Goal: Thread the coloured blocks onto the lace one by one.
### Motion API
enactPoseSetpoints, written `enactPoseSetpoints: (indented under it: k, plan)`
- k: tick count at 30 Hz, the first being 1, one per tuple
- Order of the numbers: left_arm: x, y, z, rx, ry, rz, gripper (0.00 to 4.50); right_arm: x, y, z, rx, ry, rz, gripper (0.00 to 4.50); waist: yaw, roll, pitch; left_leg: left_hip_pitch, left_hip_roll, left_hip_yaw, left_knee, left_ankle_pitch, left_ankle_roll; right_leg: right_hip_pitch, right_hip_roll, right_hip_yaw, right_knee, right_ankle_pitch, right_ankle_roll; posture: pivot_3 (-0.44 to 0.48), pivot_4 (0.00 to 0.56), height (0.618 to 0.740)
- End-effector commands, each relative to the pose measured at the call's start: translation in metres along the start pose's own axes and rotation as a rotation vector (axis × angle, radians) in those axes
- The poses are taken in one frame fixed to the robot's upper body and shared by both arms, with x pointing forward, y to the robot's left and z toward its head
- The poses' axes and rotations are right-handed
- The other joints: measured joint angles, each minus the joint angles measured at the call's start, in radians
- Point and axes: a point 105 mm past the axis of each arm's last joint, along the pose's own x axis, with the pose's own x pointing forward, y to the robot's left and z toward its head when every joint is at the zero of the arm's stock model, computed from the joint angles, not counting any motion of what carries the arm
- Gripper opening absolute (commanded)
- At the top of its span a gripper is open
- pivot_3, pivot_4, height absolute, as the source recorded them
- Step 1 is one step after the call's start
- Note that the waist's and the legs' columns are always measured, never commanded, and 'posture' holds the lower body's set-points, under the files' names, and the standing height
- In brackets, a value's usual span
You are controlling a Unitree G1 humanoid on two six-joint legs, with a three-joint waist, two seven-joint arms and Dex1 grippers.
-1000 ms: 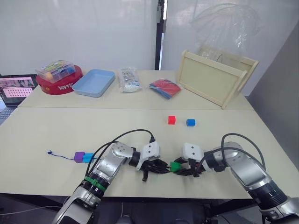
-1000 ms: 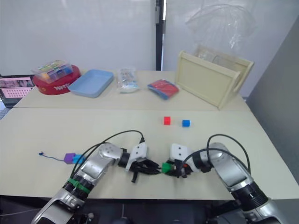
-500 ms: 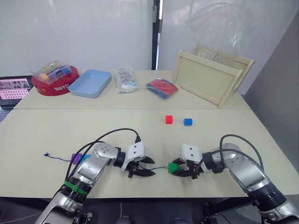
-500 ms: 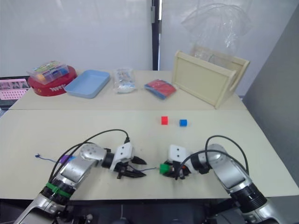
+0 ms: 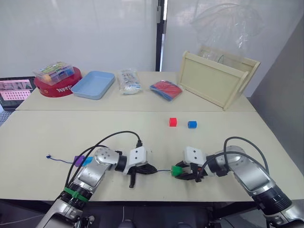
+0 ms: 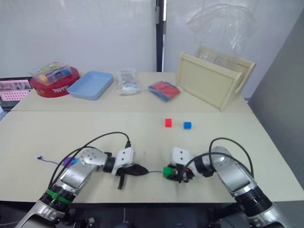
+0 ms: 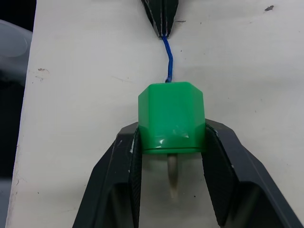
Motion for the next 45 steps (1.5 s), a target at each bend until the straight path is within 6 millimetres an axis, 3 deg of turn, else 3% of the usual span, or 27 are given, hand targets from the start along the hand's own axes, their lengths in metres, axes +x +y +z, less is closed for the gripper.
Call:
enactPoseSetpoints:
  k: [1, 11, 20, 22, 29, 32, 35, 38, 42, 45]
  plan:
    - [0.019, -0.005, 0.0, -0.008, 0.003, -0.037, 0.04, 0.005, 0.008, -0.006, 0.026, 0.016, 0.027, 1.28, 0.003, 0.0, 0.0, 0.0, 0.0, 0.0, 0.0, 0.0, 0.0, 0.0, 0.0, 0.0, 0.0, 0.0, 0.0, 0.0, 0.15, 0.74]
    - [0.038, -0.001, 0.025, 0.023, -0.073, -0.053, 0.04, 0.006, 0.007, -0.005, 0.025, 0.018, 0.027, 1.28, 0.002, 0.0, 0.0, -0.001, -0.001, 0.0, 0.001, 0.0, 0.0, 0.0, -0.001, 0.0, 0.0, 0.0, 0.0, 0.0, 0.15, 0.74]
    - [0.001, 0.013, 0.016, -0.008, -0.002, 0.019, 0.04, 0.006, 0.007, -0.006, 0.046, 0.018, 0.007, 1.28, -0.005, 0.0, 0.0, -0.001, 0.0, 0.0, 0.001, 0.0, 0.0, -0.001, 0.0, 0.0, 0.001, 0.0, 0.0, 0.0, 0.15, 0.74]
    - [-0.008, 0.016, 0.019, -0.018, -0.006, 0.017, 0.61, 0.004, 0.006, -0.004, 0.056, 0.007, -0.016, 2.33, -0.004, 0.0, 0.0, 0.0, 0.0, 0.0, 0.001, 0.0, 0.0, -0.001, 0.0, 0.0, 0.001, 0.0, 0.0, 0.0, 0.15, 0.74]
    - [-0.019, 0.016, 0.037, -0.005, -0.022, -0.031, 2.87, -0.018, 0.008, -0.002, 0.084, 0.0, -0.086, 4.5, 0.005, 0.0, 0.0, -0.005, -0.001, -0.001, 0.001, 0.0, 0.0, -0.003, -0.001, -0.001, 0.0, 0.0, 0.0, 0.0, 0.15, 0.74]
    - [-0.009, 0.009, 0.048, 0.014, -0.049, -0.08, 3.84, -0.033, 0.01, -0.007, 0.099, 0.005, -0.173, 4.5, 0.008, 0.0, 0.0, -0.006, -0.001, -0.001, 0.002, 0.0, 0.0, -0.003, -0.001, -0.001, -0.001, 0.0, 0.0, 0.0, 0.15, 0.74]
    - [0.012, 0.007, 0.058, 0.03, -0.069, -0.092, 3.84, -0.04, 0.014, -0.01, 0.119, -0.012, -0.237, 4.5, 0.009, 0.0, 0.0, -0.006, -0.001, 0.0, 0.002, 0.0, 0.0, -0.003, -0.001, -0.001, -0.001, 0.0, 0.0, 0.0, 0.15, 0.74]
    - [0.039, 0.013, 0.051, 0.063, -0.022, -0.075, 3.84, -0.039, 0.02, -0.019, 0.144, -0.017, -0.296, 4.5, 0.007, -0.001, 0.0, -0.006, -0.001, 0.0, 0.002, 0.0, 0.0, -0.003, -0.001, -0.001, -0.001, 0.0, 0.0, 0.0, 0.15, 0.74]
    - [0.049, 0.019, 0.045, 0.092, 0.008, -0.064, 3.84, -0.037, 0.024, -0.024, 0.154, -0.018, -0.328, 4.5, -0.006, -0.001, 0.001, -0.005, -0.001, 0.0, 0.001, 0.0, 0.0, -0.003, 0.0, 0.0, 0.0, 0.0, 0.0, 0.0, 0.15, 0.74]
    - [0.051, 0.011, 0.039, 0.085, 0.024, -0.109, 3.84, -0.036, 0.023, -0.024, 0.155, -0.032, -0.361, 4.5, -0.005, -0.001, 0.0, -0.005, -0.001, -0.001, 0.001, 0.0, 0.0, -0.003, 0.0, 0.0, 0.0, 0.0, 0.0, 0.0, 0.15, 0.74]
